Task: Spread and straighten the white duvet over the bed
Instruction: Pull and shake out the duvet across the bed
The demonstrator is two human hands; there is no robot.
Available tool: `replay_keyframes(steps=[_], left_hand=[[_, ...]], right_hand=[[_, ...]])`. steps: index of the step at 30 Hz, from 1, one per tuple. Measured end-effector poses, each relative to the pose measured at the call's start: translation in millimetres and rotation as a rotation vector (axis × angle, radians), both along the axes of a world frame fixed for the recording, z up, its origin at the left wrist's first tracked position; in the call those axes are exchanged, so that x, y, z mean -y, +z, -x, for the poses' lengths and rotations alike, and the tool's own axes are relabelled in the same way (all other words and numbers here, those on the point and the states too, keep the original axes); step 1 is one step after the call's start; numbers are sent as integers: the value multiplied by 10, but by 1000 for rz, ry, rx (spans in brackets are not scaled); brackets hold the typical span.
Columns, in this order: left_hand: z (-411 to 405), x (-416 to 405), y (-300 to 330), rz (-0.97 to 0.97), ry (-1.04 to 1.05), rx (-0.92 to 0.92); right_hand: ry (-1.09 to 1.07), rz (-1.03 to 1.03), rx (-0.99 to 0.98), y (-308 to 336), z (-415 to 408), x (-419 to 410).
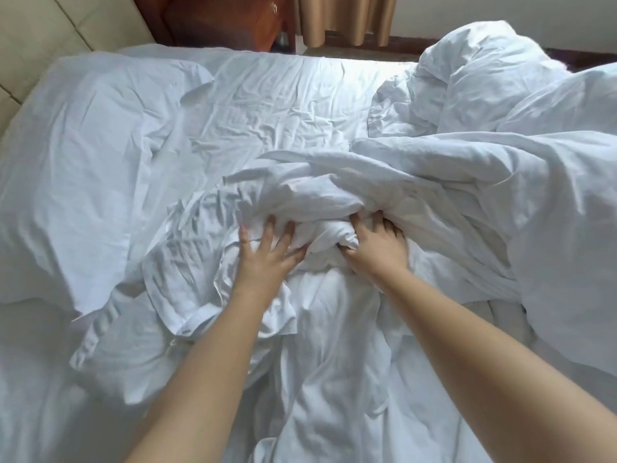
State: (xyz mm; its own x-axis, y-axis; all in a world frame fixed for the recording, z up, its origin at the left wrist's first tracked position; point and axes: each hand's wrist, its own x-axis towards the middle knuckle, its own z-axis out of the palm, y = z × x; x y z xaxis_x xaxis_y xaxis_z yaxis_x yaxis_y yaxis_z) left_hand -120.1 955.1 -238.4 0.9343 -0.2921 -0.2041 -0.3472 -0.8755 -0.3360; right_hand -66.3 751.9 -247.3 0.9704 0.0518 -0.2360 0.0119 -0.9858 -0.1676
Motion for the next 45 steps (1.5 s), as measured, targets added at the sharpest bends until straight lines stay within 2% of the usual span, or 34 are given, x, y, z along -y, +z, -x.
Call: replay_keyframes(steps=[6,9,13,16,19,21,23,28,31,34,37,42,45], left_hand=[[-35,116,31,-62,61,-288],[1,157,119,-56,126,-305],[271,198,208,13,187,-245],[655,240,302,67,146,-208],[1216,295,421,140,110,-271],[1672,362,446,196,133,-323],[2133,449,451,236,170,-359],[3098,716,482,218,194,-451],[3504,911,501,236,170,-469],[3771,1095,500,269,184,-491],[3923,1233,473,303,210,-496],[4132,1492,418,308,226,-508],[4207,1640,387,311,269,-499]], right_hand=[[61,7,-132,-210,179,65],[60,-5,-112,-99,259,26],[39,-47,-62,90,751,56],[23,-27,-76,192,1294,229],[-81,16,-248,211,2030,424],[-200,28,-377,211,2589,528],[-224,57,-444,228,3089,601],[-139,58,-367,349,3823,777],[-251,45,-250,418,4099,921],[-516,-61,-206,381,4317,1131],[-687,-145,-249,233,4549,1388],[-803,-160,-323,33,4850,1702],[-945,-251,-340,-39,4868,1822]])
